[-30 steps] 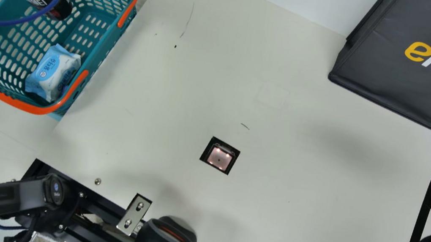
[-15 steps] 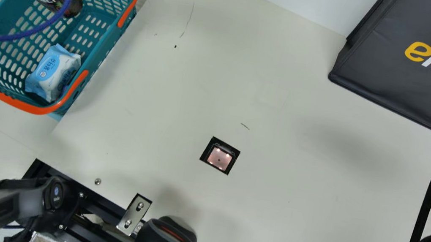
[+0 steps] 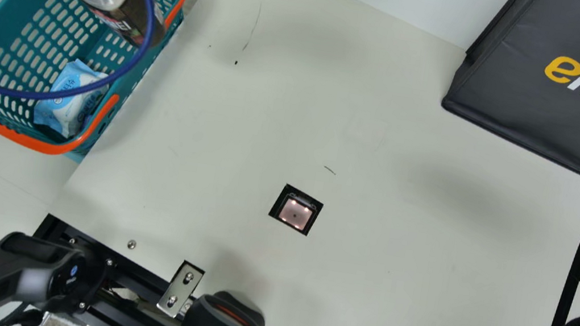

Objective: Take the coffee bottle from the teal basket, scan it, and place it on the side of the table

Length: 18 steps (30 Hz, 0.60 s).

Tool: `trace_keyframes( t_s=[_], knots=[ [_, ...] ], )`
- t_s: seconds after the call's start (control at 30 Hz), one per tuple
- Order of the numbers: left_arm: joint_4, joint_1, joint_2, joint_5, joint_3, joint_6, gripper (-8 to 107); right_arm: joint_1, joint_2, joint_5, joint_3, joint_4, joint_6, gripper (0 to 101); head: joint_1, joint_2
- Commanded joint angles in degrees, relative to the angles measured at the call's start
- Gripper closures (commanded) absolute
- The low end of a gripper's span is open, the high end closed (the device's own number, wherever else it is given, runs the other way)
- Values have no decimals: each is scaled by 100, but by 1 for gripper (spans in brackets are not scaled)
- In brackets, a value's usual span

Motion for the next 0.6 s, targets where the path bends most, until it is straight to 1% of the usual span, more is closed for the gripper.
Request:
trace_keyframes(
  t_s=[0.0,0.3,0.57],
  knots=[
    [128,-440,34,-77,76,-226,107,0,0,0,0,0,0,6,-166,14],
    [505,-1249,332,-473,404,-859,107,0,0,0,0,0,0,6,-166,14],
    [751,-1649,526,-664,707,-1227,107,0,0,0,0,0,0,6,-166,14]
  ],
)
